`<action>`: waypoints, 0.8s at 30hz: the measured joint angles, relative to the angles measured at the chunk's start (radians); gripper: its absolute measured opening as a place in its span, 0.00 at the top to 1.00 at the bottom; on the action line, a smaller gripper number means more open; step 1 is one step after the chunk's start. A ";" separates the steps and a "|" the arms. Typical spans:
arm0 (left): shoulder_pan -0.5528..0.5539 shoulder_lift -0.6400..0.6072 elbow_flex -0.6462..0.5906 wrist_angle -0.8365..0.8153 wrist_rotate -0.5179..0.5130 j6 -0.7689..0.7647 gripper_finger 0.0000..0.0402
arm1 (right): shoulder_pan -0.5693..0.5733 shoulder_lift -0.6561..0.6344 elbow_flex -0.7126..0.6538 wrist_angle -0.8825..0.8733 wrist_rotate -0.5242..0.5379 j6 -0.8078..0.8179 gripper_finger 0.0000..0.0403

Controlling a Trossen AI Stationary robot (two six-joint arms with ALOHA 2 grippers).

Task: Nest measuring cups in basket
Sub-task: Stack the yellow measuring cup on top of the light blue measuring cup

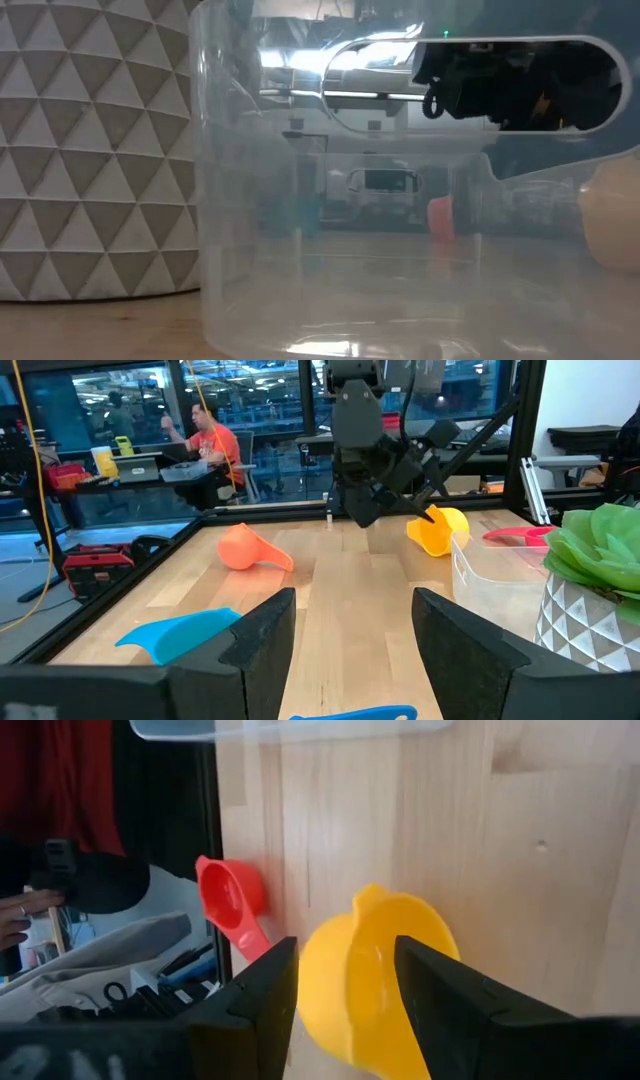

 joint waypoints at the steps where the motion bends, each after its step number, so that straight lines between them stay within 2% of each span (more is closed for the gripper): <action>1: 0.000 0.000 0.000 0.000 0.000 0.000 0.52 | 0.000 0.008 0.000 0.001 0.000 -0.005 0.57; 5: 0.000 0.000 0.000 0.000 0.000 0.000 0.52 | 0.000 0.041 0.000 -0.001 -0.004 -0.004 0.57; 11: 0.000 0.000 0.000 0.000 0.000 0.000 0.52 | 0.022 0.081 0.000 -0.001 -0.079 -0.006 0.57; 19: 0.000 0.000 0.000 0.000 0.000 0.000 0.52 | 0.070 0.114 0.000 -0.001 -0.079 -0.009 0.57; 24: 0.000 0.000 0.000 0.000 0.000 0.000 0.52 | 0.083 0.117 0.000 -0.001 -0.079 -0.010 0.63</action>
